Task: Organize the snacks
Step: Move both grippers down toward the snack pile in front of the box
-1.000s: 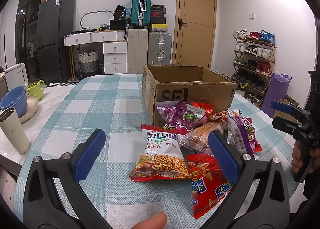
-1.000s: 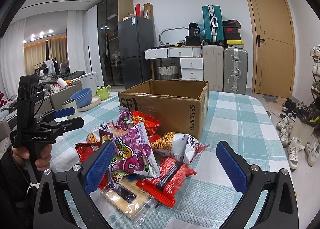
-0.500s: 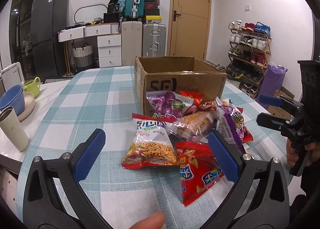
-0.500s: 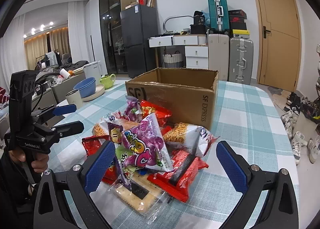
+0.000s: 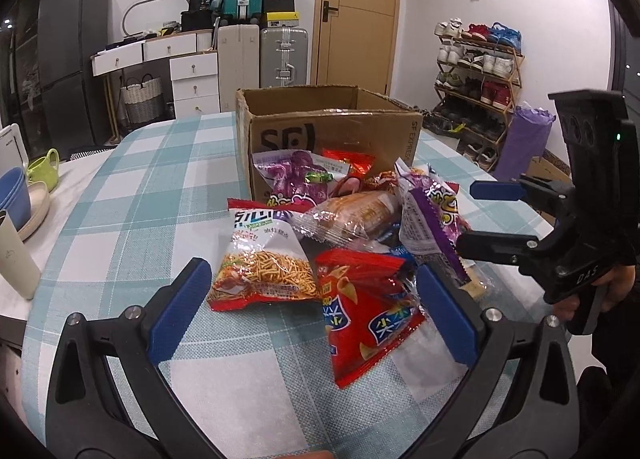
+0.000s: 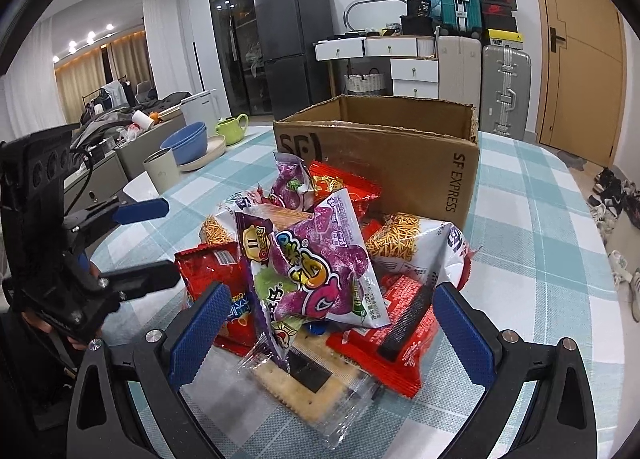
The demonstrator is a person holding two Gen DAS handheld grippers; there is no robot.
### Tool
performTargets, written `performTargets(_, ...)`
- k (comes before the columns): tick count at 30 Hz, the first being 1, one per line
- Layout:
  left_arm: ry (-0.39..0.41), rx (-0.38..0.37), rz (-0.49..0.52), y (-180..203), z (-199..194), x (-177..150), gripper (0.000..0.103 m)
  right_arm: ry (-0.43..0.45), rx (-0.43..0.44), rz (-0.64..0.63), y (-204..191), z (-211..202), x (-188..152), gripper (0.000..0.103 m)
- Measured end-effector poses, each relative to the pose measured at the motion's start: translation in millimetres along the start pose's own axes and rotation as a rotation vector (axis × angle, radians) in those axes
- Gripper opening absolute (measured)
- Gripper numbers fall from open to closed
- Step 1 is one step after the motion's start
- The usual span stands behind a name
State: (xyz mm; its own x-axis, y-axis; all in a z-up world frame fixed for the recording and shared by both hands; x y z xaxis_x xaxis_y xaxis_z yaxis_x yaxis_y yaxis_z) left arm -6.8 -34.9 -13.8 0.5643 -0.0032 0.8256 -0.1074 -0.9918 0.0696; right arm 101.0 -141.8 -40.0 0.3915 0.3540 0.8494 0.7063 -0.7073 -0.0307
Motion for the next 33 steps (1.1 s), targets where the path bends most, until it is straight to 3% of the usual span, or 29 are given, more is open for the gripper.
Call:
performTargets(12, -0.019, 0.027, 0.007, 0, 11, -3, 0.102, 0.007, -0.006, -0.002, 1, 0, 4, 0.103)
performTargets(29, -0.047, -0.036, 0.008, 8, 20, -4, 0.1, -0.055, 0.03, -0.041, -7, 24, 9, 0.103)
performTargets(33, -0.052, -0.054, 0.017, 11, 23, -4, 0.095, -0.069, 0.038, -0.05, -8, 31, 11, 0.103)
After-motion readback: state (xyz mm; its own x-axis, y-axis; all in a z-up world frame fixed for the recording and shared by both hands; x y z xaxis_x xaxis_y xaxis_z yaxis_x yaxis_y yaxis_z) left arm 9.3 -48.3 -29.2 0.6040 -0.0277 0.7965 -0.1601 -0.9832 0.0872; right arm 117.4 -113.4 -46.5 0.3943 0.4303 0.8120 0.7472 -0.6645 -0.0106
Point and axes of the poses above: each gripper's, at about its wrist camera, not at the fingertips, and z roughly the way its jaws point, y to its right, x to its top, the point moved 1 cm from there along z, roughly the way its jaws point, and after that the axes turned 1 degree about -x, right-handed, at the moved point
